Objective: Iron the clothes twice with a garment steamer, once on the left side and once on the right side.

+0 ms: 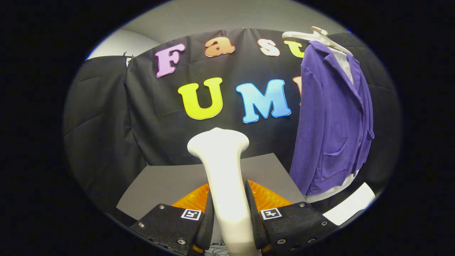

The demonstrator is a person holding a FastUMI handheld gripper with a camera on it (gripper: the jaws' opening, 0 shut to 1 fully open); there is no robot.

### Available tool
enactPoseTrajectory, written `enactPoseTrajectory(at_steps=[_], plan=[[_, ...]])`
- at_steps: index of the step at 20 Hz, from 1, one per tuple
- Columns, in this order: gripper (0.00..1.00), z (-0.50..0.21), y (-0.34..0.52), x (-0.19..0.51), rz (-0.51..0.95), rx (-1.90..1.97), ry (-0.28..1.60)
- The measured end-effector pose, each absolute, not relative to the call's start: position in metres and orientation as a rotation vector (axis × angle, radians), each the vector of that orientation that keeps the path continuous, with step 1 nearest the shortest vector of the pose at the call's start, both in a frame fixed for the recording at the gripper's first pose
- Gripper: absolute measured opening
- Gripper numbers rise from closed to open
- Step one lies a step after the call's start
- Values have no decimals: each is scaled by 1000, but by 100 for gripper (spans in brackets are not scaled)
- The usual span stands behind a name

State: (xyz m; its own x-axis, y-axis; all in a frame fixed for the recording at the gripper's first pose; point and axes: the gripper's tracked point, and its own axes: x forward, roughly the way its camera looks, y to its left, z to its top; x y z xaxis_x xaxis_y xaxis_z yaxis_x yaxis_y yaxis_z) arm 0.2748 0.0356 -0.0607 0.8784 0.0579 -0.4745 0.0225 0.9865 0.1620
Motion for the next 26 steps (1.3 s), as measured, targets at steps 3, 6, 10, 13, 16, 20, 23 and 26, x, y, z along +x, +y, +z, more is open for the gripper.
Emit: enactPoseTrajectory(at_steps=[3,6,10,13,16,20,23,26], plan=[[46,-50,26,239,24,139,436],[46,-43,17,202,18,111,368],[46,-43,2,152,25,65,308],[46,-45,-15,122,4,55,258],[46,-49,-34,91,-6,35,211],[46,-46,-57,63,-24,54,160],[46,-38,-70,57,-32,47,134],[46,-24,-78,64,-43,26,124]])
